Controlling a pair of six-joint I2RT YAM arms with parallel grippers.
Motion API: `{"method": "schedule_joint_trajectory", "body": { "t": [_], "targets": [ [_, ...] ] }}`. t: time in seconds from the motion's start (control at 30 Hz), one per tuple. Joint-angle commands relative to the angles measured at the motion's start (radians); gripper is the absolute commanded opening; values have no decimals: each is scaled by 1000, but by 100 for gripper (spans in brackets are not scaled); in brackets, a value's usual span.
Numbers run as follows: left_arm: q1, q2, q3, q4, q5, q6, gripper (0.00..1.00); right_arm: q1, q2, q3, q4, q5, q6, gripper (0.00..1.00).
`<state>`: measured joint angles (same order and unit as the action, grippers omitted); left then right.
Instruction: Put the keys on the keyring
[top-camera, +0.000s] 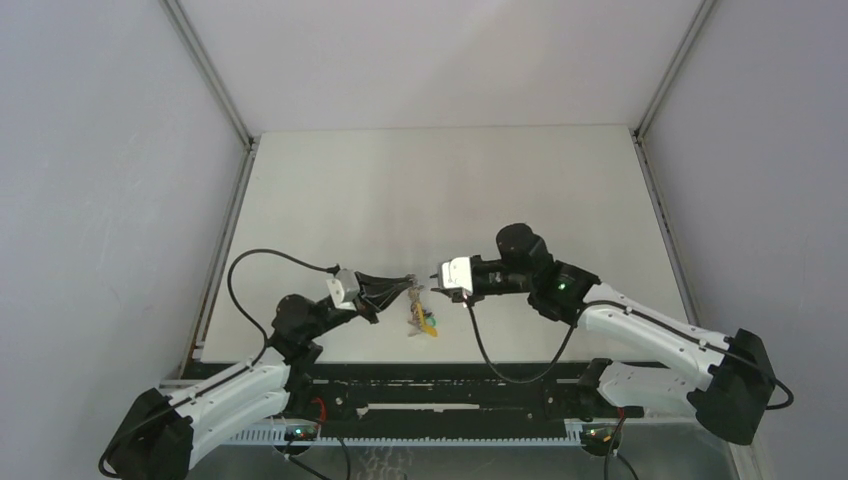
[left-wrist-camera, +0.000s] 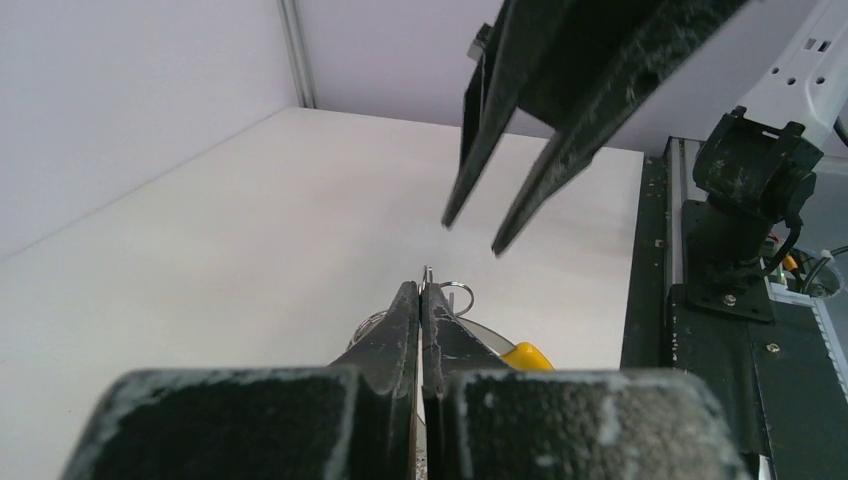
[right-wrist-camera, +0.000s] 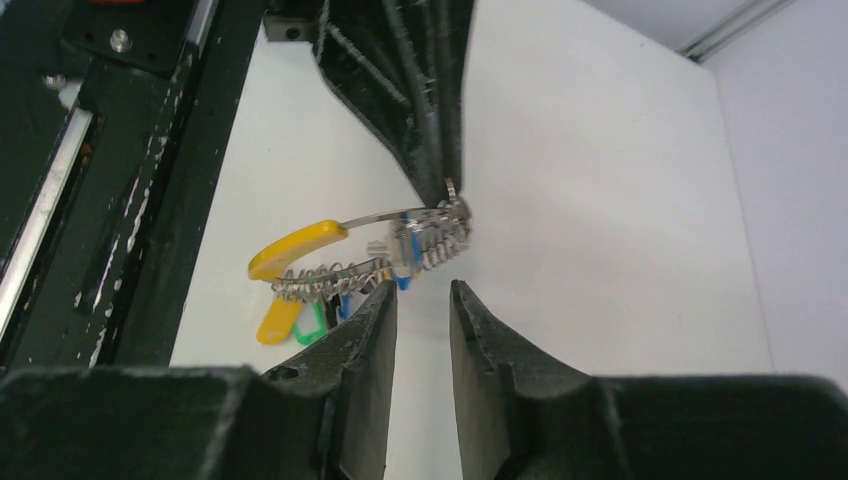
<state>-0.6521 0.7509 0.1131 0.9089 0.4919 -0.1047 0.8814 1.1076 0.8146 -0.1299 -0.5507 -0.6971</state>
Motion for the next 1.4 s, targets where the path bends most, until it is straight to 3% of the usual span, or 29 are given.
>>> {"method": "schedule_joint_trajectory", "body": {
  "t": [0.0, 0.7, 1.37],
  "targets": [
    [-1, -12, -16, 143, 4, -12, 0, -66, -52, 22, 85, -155, 91, 27],
    [-1, 70, -1, 315, 117, -51, 0, -107, 68, 58, 219, -340, 199, 22],
    [-1, 109, 5, 364, 112, -51, 0, -100, 118, 100, 130, -402, 160, 14]
  ]
}}
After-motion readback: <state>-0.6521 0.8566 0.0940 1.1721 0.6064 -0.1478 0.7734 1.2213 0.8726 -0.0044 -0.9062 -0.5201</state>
